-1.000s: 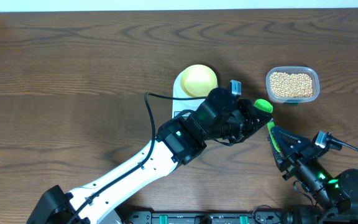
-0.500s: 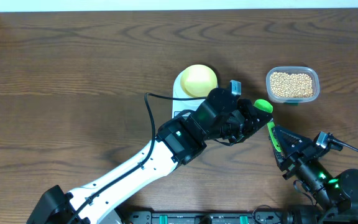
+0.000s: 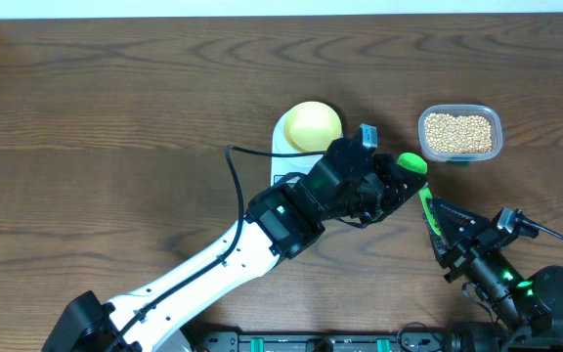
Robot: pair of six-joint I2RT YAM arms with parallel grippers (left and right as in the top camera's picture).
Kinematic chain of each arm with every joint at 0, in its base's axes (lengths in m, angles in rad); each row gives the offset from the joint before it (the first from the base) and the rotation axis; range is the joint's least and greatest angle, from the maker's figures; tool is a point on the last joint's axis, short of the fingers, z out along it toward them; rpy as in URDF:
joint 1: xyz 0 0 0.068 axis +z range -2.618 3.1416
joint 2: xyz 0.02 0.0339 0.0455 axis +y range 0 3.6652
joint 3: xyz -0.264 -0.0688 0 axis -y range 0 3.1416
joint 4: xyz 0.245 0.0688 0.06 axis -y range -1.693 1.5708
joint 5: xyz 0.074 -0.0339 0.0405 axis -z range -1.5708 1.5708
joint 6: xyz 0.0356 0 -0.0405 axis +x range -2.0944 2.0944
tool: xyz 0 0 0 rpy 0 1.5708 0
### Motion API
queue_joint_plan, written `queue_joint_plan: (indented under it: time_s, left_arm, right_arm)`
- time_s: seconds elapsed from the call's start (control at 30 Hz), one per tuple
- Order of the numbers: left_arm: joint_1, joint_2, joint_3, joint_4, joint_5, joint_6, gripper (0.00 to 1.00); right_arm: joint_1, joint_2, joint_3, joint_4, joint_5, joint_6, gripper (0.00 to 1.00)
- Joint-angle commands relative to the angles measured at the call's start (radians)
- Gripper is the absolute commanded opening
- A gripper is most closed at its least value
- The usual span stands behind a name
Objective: Scoop item into bowl and weigh 50g on scale
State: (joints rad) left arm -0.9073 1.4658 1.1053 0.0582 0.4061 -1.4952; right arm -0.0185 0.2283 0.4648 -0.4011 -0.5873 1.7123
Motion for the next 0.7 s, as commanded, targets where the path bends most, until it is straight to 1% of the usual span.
queue_joint_plan:
  time_s: [0.0,0.2,0.5,0.67]
  left_arm:
    - [-0.006,-0.009,0.0,0.009,-0.034,-0.003,0.07]
    - [-0.022,-0.009,0.0,0.012,-0.071,-0.003,0.07]
    - [-0.027,-0.009,0.0,0.011,-0.082,-0.006,0.07]
    - [-0.027,-0.009,0.0,0.012,-0.082,-0.007,0.07]
  right_arm:
    - [-0.006,0.0,0.012,0.002,0.001,0.023,0.25]
    - [-0.006,0.0,0.012,0.009,-0.004,0.026,0.27]
    - [-0.006,0.0,0.012,0.024,-0.008,0.033,0.27]
    - [-0.006,0.0,0.012,0.024,-0.006,0.045,0.21]
